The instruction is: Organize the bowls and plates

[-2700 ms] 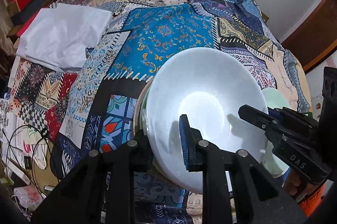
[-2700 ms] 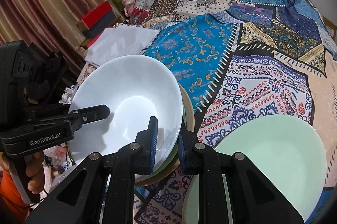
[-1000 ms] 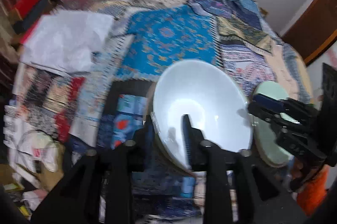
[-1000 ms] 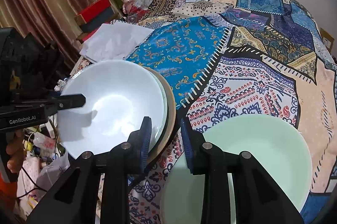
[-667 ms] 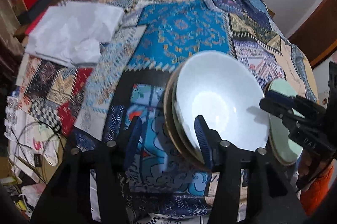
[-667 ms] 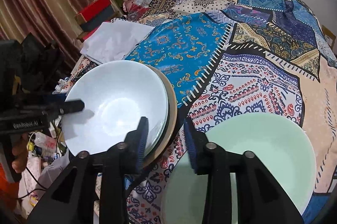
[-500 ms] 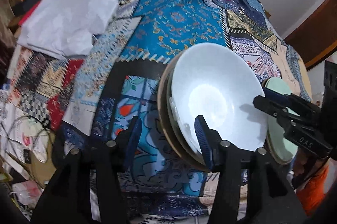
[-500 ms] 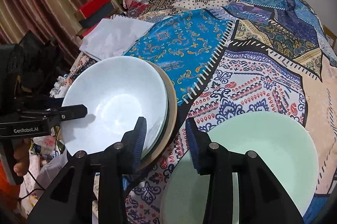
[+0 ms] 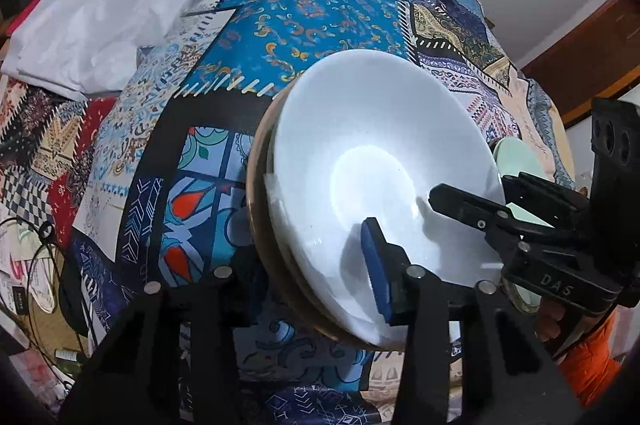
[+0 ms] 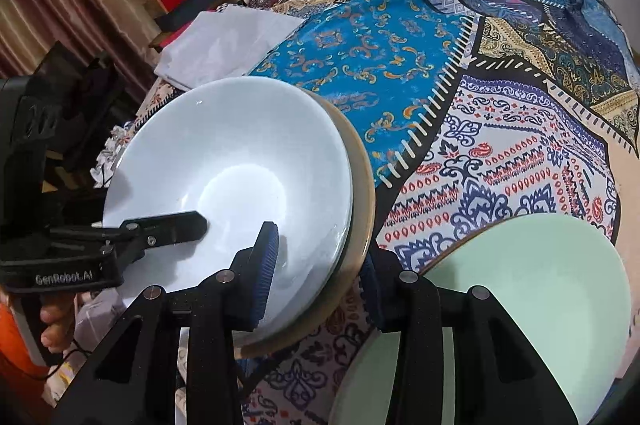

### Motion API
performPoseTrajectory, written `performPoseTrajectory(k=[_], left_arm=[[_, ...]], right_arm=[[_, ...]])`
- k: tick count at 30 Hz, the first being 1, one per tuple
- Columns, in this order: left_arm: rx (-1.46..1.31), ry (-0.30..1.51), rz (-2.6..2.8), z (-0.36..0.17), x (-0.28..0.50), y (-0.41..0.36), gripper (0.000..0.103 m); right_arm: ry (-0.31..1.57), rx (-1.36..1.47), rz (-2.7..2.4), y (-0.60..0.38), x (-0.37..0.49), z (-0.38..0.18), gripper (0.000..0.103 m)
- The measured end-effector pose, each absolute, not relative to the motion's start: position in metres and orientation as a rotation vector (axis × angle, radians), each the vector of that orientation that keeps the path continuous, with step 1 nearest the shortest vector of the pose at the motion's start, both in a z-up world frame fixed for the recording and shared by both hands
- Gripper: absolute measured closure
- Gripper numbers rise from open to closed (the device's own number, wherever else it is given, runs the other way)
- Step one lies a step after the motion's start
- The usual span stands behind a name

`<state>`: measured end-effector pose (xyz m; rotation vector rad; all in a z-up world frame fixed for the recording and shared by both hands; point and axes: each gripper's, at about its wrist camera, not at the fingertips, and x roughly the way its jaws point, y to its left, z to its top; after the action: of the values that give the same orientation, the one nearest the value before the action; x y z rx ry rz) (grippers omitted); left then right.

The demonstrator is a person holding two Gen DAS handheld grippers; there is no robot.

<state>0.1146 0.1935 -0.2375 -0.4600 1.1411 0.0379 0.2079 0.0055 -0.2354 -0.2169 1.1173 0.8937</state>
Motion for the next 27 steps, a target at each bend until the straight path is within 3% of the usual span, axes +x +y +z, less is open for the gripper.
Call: performPoseTrajectory(k=[12,27], left_arm=[[-0.44,1.111,0.097,-0.226,0.114,0.187,0.06],[-0.349,0.995,0.057,-0.165,0.122,0.149,0.06]], right_arm=[[1.088,-0.171,0.869,-0.002,0.209,-0.228,0.072],[0.95,-0.084,0.818,-0.046,0.206,-0.176,0.072]])
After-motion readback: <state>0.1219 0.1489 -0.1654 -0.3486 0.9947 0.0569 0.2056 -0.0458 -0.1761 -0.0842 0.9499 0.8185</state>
